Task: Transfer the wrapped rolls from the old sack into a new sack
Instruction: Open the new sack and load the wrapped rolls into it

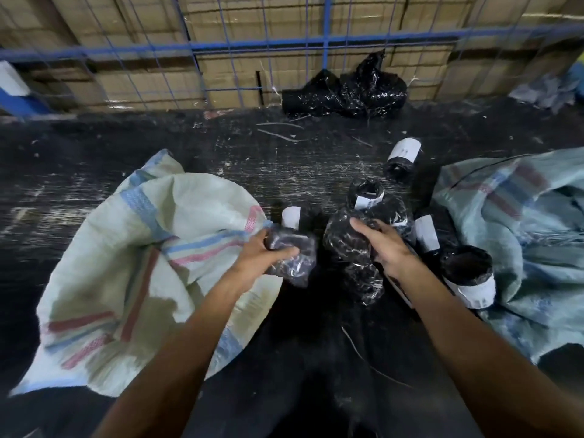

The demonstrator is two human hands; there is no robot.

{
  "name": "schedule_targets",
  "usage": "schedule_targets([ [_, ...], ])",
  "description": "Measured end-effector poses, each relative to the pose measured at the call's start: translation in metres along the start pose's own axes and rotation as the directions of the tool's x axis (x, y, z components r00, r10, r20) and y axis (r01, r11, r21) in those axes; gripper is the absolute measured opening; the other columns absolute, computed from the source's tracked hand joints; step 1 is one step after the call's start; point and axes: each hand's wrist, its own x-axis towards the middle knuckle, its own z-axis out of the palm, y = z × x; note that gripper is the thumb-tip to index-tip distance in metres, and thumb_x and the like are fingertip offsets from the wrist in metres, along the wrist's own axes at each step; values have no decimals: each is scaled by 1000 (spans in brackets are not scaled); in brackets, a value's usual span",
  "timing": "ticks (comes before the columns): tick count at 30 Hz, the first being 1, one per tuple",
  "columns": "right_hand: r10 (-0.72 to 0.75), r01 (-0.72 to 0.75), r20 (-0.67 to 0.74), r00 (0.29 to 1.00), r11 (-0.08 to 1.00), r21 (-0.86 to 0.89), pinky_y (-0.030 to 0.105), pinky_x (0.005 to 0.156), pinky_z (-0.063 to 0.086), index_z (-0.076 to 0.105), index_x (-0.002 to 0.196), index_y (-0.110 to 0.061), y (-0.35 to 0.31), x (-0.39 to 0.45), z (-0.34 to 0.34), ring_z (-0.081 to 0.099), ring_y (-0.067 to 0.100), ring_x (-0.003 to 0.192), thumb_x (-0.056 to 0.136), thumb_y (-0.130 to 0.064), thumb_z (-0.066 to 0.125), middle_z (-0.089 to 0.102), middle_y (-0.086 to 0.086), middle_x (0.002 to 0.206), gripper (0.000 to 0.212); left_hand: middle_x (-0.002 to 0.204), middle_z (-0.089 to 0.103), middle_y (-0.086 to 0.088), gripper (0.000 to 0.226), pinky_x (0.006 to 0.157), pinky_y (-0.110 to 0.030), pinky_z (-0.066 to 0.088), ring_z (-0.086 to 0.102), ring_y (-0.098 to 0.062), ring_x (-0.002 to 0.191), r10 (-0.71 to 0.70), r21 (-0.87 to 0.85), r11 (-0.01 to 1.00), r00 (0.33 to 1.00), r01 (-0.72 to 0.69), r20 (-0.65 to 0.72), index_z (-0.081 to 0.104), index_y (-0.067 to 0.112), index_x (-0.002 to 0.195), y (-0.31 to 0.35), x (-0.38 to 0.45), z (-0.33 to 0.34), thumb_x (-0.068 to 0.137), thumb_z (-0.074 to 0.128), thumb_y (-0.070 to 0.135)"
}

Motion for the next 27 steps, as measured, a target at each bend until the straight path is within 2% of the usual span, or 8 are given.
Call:
schedule_targets([
  [4,-19,-13,280,960,994,112,42,95,54,65,125,-27,-28,-25,47,68,16,109,75,-55,78,73,-4,115,59,99,76,-11,26,65,-30,59,74,-22,80,-213,-495,855,975,154,-65,68,9,111,-7,-12,-77,85,70,11],
  [7,47,-56,436,899,998,9,43,91,56,69,119,-26,-36,-47,110,69,17,107,79,-55,73,74,-3,112,50,111,71,-20,36,71,-36,62,74,-28,85,-354,-548,804,926,230,-130,66,1,119,-34,-17,-133,86,70,15],
  [12,102,-51,465,879,991,-121,25,63,58,56,126,-23,-35,-60,230,66,16,102,93,-45,63,65,-4,119,40,84,76,-12,23,56,-31,61,73,-21,64,-508,-537,772,838,340,-200,62,2,116,-70,-30,-209,96,55,12],
  [16,107,-81,379,919,993,-84,39,79,61,44,141,-16,-17,-43,310,62,29,116,91,-49,62,54,10,139,63,79,74,-17,20,57,-34,61,73,-26,65,-572,-504,766,781,398,-252,65,-2,101,-91,-30,-258,99,51,12],
  [19,55,81,365,929,933,-349,42,96,53,37,147,-24,0,-34,336,61,31,116,94,-52,55,56,11,138,62,110,64,-28,26,89,-48,52,62,-41,107,-454,-178,889,763,421,-461,57,-1,122,-104,-27,-280,98,56,8],
  [21,16,240,395,919,771,-591,38,99,49,27,153,-30,11,-30,338,60,30,116,96,-46,54,57,11,136,65,122,59,-30,45,96,-50,44,55,-46,117,-269,101,920,797,379,-541,44,-1,139,-115,-28,-281,95,55,1],
  [24,5,315,409,912,628,-711,41,105,43,20,155,-35,24,-24,333,55,30,123,95,-44,56,56,12,138,71,125,57,-25,67,94,-50,45,56,-46,112,-106,521,755,858,399,-503,26,23,153,-135,-22,-284,91,48,8],
  [27,19,286,364,931,581,-762,48,107,40,31,148,-37,30,-16,321,50,32,127,87,-51,57,51,10,141,68,132,48,-32,60,101,-45,38,48,-49,119,-72,691,639,921,338,-383,41,20,148,-138,-13,-278,91,49,3],
])
